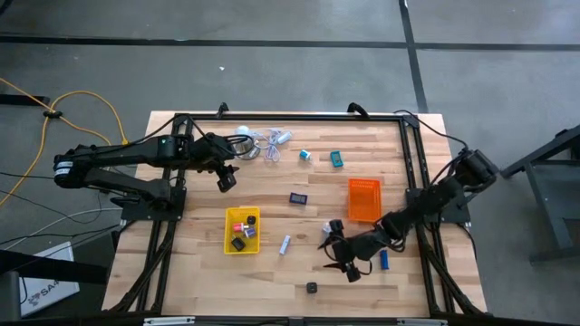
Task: Pick & Place Office items
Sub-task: Put the black charger adapter into the yellow bin
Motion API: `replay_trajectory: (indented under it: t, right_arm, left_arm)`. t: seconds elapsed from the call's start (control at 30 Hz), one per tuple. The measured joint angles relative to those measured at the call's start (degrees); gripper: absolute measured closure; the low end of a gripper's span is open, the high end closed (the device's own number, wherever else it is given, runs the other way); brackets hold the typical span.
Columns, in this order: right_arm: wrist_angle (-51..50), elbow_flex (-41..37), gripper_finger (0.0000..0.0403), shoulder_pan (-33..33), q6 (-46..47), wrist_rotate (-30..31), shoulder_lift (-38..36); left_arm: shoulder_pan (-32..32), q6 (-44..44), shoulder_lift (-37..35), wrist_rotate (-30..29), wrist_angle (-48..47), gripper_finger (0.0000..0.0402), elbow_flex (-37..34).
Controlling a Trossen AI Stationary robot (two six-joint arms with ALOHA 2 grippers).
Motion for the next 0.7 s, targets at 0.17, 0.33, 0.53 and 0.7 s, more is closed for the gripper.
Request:
replay_trajectory:
  t: [0.17,0.33,0.53,0.7]
  right_arm:
    - [-0.75,2.57,0.0155,1.50,-2.10,0.86,1.80]
    - [-5.70,8.35,0.0155,3.56,-4.09,3.41,3.60]
    - [-12.34,15.26,0.0155,5.31,-3.60,6.06,7.97]
    - [-15.25,19.02,0.0155,6.61,-0.77,7.90,12.12]
  left_arm:
    - [0.00,0.00,0.00,0.00,0.28,0.0217,0.00]
    - [0.00,0.00,0.00,0.00,2.31,0.0217,0.00]
    - [0.00,0.00,0.00,0.00,5.81,0.0217,0.00]
    - [0.01,0.02,0.00,-0.02,9.60,0.0217,0.01]
